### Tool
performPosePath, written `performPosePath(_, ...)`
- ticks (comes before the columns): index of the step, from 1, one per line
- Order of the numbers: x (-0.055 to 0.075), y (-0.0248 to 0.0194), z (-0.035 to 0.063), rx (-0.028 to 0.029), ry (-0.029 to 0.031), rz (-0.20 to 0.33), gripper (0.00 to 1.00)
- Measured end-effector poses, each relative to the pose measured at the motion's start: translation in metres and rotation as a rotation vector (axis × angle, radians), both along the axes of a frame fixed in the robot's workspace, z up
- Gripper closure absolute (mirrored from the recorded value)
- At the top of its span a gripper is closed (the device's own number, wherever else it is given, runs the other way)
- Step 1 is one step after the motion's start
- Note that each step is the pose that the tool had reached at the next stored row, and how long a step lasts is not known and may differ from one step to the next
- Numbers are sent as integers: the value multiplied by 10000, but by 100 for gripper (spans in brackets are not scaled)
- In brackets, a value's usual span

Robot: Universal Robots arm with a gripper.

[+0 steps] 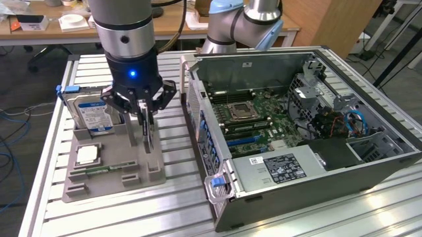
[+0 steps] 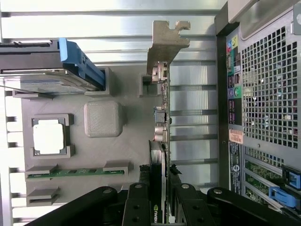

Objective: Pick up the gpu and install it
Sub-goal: 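Pick up the gpu and move the gpu toward the slot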

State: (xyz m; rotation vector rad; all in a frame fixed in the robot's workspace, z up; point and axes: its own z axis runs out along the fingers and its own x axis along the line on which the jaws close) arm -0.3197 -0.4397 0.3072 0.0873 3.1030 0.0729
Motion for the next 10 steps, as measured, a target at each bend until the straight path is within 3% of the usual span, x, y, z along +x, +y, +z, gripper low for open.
performPosePath(10, 0, 0, 92, 1, -1, 0, 74)
